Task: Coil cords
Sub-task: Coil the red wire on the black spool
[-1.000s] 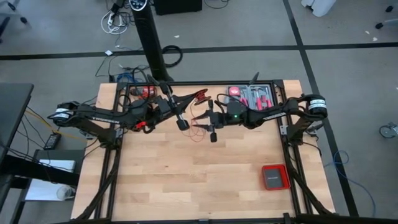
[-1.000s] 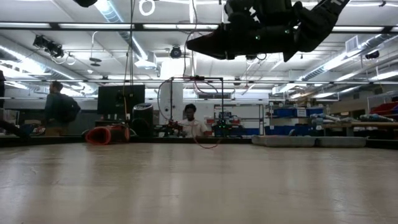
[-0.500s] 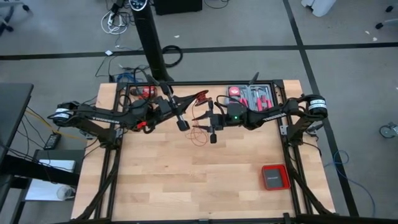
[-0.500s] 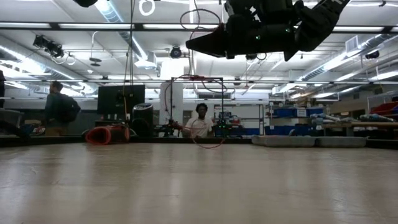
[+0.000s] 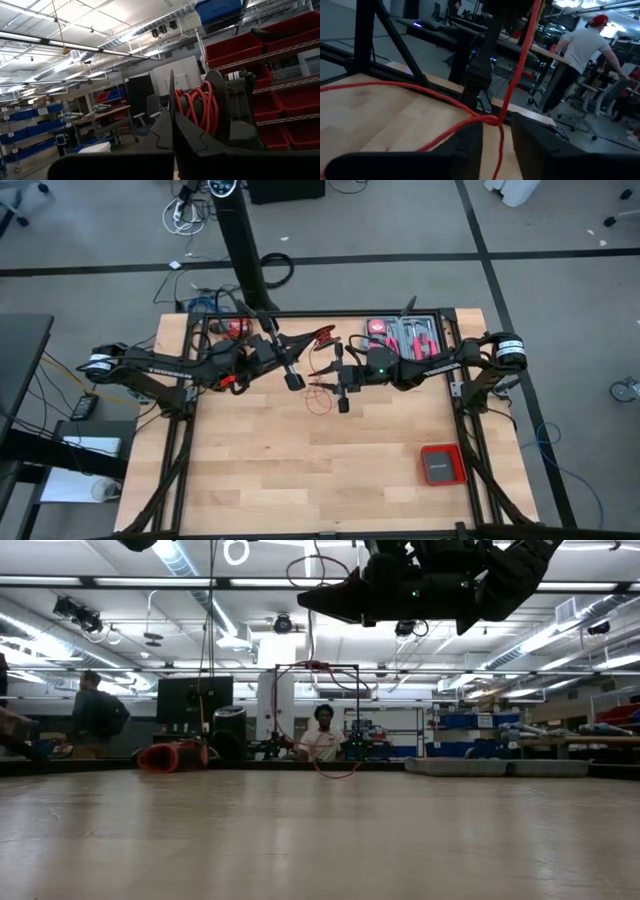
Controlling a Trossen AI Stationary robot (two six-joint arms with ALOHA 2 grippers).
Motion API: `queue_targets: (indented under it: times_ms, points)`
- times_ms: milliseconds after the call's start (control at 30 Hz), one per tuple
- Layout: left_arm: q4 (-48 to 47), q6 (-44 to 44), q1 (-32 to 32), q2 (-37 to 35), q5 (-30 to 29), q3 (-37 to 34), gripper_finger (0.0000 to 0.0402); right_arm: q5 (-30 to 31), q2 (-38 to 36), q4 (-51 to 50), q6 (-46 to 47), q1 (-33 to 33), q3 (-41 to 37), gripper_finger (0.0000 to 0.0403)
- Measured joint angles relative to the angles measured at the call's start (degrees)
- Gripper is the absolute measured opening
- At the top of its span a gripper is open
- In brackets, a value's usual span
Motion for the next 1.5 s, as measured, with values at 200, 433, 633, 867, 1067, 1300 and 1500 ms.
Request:
queue_targets:
  times_ms: [200, 433, 633, 867, 1067, 1300, 1500]
  points:
    - [-0.6, 0.0, 0.0, 0.0, 0.0, 0.0, 0.0000, 0.2, 0.0, -0.1, -0.1, 0.0, 0.0, 0.0011]
    - [0.2, -1.8, 0.0, 0.0, 0.0, 0.0, 0.0000, 3.0, 0.0, -8.7, 1.4, -0.1, 0.0, 0.0003]
    - [1.2, -2.2, -0.1, 0.0, 0.0, 0.0, 0.0000, 11.4, -0.1, -22.0, 3.4, -0.6, 0.0, 0.0002]
    - [2.9, -4.3, -0.1, -0.4, 0.1, 0.0, 0.0000, 13.8, -0.1, -32.8, 8.8, -2.2, -0.1, 0.0001]
    - [3.7, -4.5, -0.1, -1.0, 1.9, -0.1, 0.0000, 14.0, -0.4, -40.8, 11.6, -2.9, -0.1, 0.0001]
    - [2.5, -4.5, -0.5, -1.1, 3.9, -0.1, 0.0000, 20.1, -3.4, -50.3, 13.6, -5.4, -0.1, 0.0000]
    - [-2.6, -7.2, -1.4, -1.1, 2.5, -0.1, 0.0000, 24.5, -8.5, -62.4, 16.8, -7.5, -0.1, 0.0000]
